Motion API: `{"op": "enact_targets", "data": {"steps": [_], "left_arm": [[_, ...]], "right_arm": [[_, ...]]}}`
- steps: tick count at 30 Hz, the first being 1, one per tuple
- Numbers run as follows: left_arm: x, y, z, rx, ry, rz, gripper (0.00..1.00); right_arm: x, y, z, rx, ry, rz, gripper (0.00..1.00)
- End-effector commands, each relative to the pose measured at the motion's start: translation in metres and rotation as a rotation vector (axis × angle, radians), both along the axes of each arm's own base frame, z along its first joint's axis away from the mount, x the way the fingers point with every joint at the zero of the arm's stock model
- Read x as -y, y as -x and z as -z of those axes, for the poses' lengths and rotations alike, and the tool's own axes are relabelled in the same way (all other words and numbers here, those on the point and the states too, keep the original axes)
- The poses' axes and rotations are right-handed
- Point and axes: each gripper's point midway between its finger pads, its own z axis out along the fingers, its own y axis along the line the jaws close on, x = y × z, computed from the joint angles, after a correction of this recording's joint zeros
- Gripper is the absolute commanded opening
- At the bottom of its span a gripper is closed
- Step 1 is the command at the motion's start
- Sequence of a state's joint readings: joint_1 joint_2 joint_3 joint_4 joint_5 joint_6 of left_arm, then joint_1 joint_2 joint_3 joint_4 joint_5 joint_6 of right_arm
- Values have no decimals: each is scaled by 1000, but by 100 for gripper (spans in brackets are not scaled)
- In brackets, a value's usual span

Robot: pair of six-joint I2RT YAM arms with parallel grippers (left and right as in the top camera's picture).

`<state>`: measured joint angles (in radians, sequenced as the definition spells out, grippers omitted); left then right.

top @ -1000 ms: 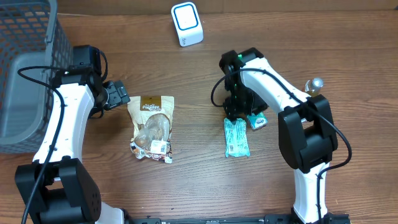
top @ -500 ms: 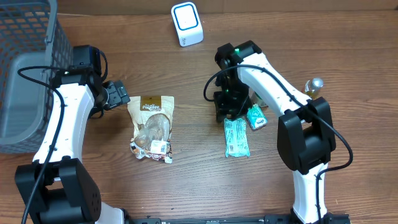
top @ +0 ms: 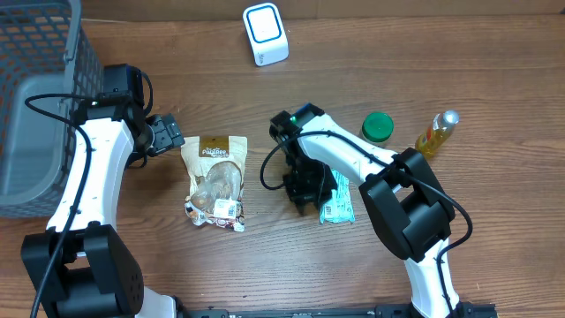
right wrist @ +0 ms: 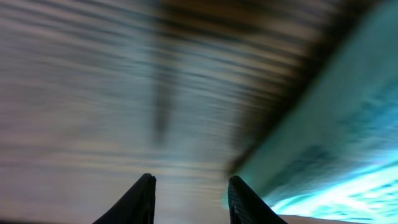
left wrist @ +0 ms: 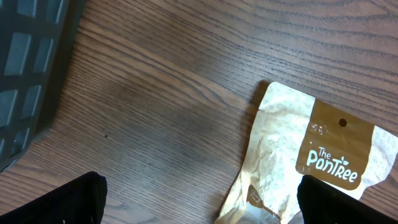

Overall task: Scan the item barcode
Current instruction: 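Open the right gripper and move it left toward the snack bag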

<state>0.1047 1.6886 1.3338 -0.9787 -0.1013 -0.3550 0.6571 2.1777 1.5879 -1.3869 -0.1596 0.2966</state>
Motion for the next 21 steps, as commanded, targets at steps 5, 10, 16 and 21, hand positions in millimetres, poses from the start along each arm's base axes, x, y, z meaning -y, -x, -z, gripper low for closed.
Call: {"op": "enact_targets", "data": {"steps": [5, 10, 16, 21], "left_arm": [[1, -2, -9, 25, -7, 25, 100], [1, -2, -9, 25, -7, 25, 100], [1, -2, -9, 25, -7, 25, 100], [1, -2, -9, 25, -7, 25, 100]], "right_arm": [[61, -11, 13, 89, 245, 2, 35], [81, -19, 15, 87, 272, 47, 35], [109, -33, 12, 121, 344, 111, 36], [108, -31, 12, 94, 319, 143, 39]]}}
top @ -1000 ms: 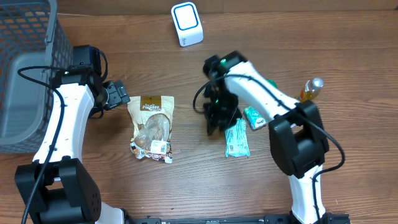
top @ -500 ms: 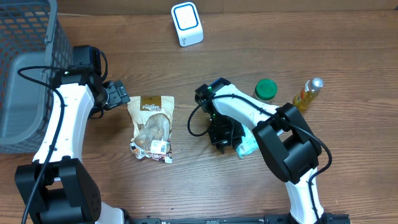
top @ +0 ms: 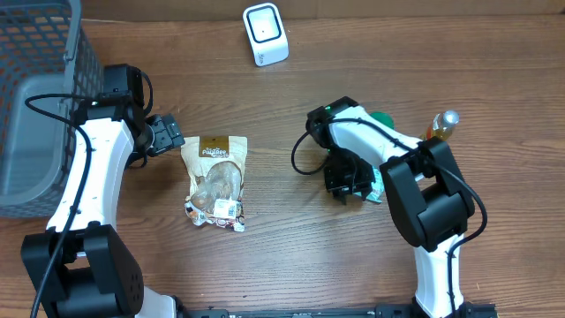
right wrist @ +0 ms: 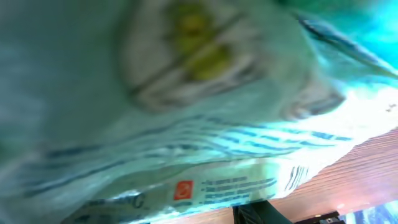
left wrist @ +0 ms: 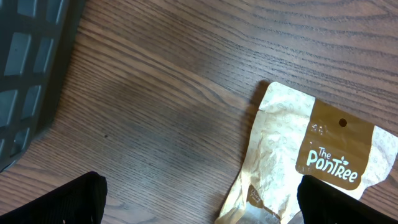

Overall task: Scan the item barcode
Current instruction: 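Open the right gripper and move it left toward the snack bag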

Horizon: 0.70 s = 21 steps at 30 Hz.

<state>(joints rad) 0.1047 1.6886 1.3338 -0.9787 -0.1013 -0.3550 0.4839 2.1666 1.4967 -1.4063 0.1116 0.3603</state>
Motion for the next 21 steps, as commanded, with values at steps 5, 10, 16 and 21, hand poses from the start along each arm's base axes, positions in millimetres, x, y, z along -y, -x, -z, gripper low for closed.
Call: {"op": "enact_targets", "data": {"steps": [5, 10, 16, 21], "left_arm": [[1, -2, -9, 25, -7, 25, 100], [1, -2, -9, 25, -7, 25, 99], [1, -2, -9, 25, -7, 25, 100], [1, -2, -9, 25, -7, 25, 99]], "right_arm": [[-25, 12, 3, -47, -108, -20, 42], [-62, 14, -9, -9, -192, -87, 47], [-140, -7, -40, 122, -460, -176, 50], [-220, -41, -61, 292, -782, -225, 56]]}}
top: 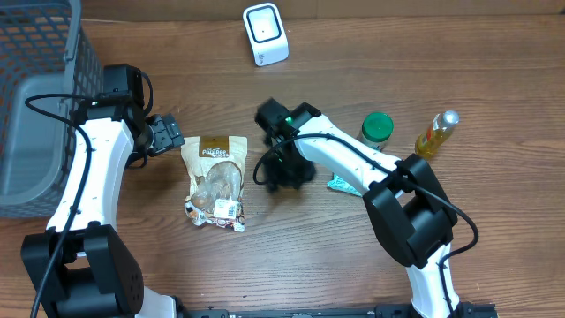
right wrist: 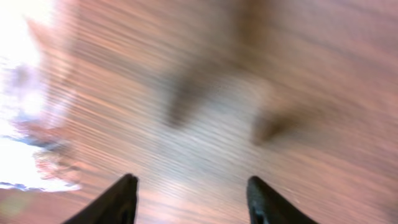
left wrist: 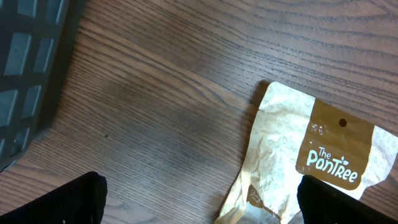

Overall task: Scan the item barcode
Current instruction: 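Open the right gripper and move it left toward the snack bag, then lower the right gripper onto the Pantree snack bag and close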

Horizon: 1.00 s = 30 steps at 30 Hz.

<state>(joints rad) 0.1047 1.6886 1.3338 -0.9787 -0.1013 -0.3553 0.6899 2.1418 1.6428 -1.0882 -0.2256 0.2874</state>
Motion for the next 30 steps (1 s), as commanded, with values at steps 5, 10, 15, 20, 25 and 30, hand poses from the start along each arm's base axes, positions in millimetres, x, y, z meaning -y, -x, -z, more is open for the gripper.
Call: {"op": "enact_targets", "data": {"steps": [5, 10, 15, 20, 25, 30], "left_arm": [[1, -2, -9, 25, -7, 25, 100], [1, -2, -9, 25, -7, 25, 100], [1, -2, -9, 25, -7, 25, 100], [1, -2, -9, 25, -7, 25, 100], [1, -2, -9, 25, -7, 25, 100], [1, -2, -9, 25, -7, 25, 100]], "right_arm": [[-74, -41, -48, 213, -335, -50, 63], [-85, -58, -52, 306, -383, -55, 70], [-87, -62, -51, 319, -391, -55, 76], [-89, -63, -53, 328, -400, -55, 82], [-92, -66, -56, 343, -413, -57, 82], [-101, -64, -60, 363, -447, -101, 78]]}}
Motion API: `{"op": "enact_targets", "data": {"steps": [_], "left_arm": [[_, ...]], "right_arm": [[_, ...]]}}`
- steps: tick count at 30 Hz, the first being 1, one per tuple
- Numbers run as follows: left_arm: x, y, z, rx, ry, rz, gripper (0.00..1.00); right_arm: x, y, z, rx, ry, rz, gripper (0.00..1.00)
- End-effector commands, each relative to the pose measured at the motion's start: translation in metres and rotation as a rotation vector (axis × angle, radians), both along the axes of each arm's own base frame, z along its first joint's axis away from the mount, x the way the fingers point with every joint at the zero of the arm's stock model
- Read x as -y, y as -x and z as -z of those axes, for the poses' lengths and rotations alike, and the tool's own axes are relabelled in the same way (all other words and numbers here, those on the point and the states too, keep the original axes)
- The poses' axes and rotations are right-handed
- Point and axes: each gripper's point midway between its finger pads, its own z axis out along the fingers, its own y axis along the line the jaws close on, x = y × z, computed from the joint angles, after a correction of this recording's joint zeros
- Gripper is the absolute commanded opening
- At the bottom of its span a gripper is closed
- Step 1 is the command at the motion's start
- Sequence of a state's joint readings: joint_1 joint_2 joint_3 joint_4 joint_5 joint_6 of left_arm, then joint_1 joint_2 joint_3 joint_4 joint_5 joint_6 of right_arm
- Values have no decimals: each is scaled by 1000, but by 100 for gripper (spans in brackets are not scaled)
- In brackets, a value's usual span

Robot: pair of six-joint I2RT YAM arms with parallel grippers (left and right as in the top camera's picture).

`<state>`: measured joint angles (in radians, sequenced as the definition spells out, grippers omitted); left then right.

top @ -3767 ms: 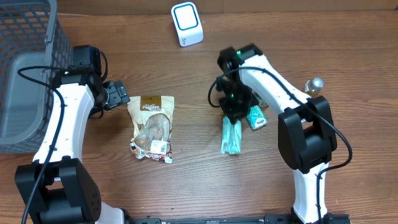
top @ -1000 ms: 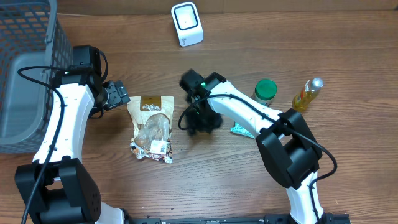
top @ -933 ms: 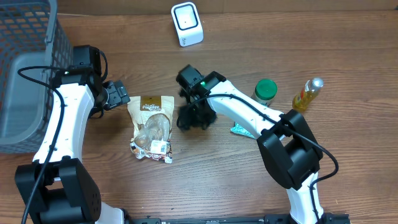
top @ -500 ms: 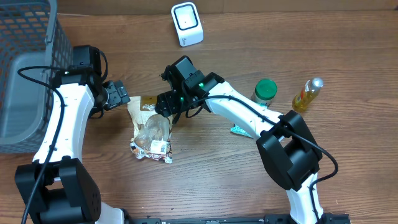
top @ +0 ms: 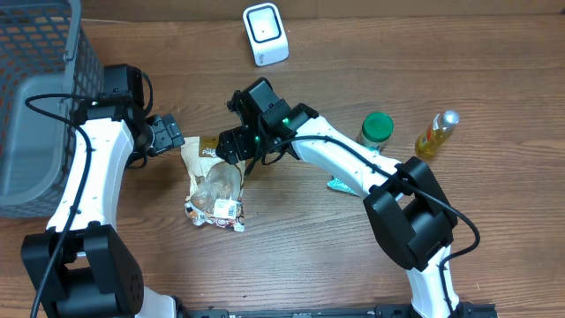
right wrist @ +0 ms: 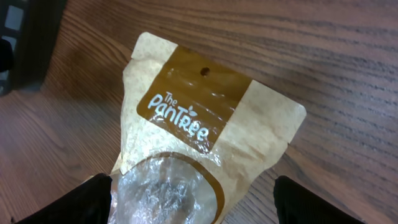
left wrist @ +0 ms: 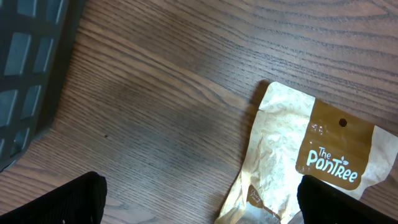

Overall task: Scan the item barcode
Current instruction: 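Lower the right gripper onto the Pantree snack bag and close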

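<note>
The item is a tan and brown "The PanTree" pouch (top: 214, 181) with a clear window, lying flat at centre left. A white label (top: 229, 208) sits near its lower end. My right gripper (top: 231, 147) hovers open over the pouch's top; in the right wrist view the pouch (right wrist: 205, 130) fills the frame above my open gripper (right wrist: 199, 208). My left gripper (top: 168, 134) stands open just left of the pouch's top corner, with the pouch (left wrist: 311, 162) at the right of its wrist view. The white scanner (top: 265, 34) stands at the back.
A grey mesh basket (top: 35, 97) fills the far left. A teal packet (top: 340, 184) lies right of centre, partly under the right arm. A green-lidded jar (top: 377, 128) and a yellow oil bottle (top: 437, 132) stand at the right.
My right gripper was over bare wood at mid-table; now it is further left, above the pouch's top end. The left arm and the pouch have not moved.
My right gripper was down beside the teal packet, right of centre. Then it was a little further right, with the packet filling its wrist view. After that it was over bare wood with the packet left behind, and now it is over the pouch. The left arm stayed still.
</note>
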<state>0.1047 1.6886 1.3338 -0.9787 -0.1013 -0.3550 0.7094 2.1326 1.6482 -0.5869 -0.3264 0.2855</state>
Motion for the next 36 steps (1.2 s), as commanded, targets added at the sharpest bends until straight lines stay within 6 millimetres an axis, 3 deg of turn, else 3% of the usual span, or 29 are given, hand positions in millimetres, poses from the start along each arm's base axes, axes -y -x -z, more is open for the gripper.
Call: {"op": "enact_targets", "data": {"steps": [1, 9, 19, 24, 31, 36], "left_arm": [[1, -2, -9, 25, -7, 25, 99], [1, -2, -9, 25, -7, 25, 100], [1, -2, -9, 25, -7, 25, 100], [1, -2, -9, 25, -7, 25, 100], [1, -2, -9, 25, -7, 25, 100], [1, -2, -9, 25, -7, 25, 99]], "right_arm": [[-12, 7, -16, 47, -37, -55, 76], [-38, 29, -21, 168, -36, -241, 73], [-54, 37, -20, 212, -30, -263, 73], [-55, 36, -5, 198, -18, -264, 73], [-55, 35, 32, 161, 18, -264, 72], [-38, 27, 52, 164, 128, -209, 70]]}}
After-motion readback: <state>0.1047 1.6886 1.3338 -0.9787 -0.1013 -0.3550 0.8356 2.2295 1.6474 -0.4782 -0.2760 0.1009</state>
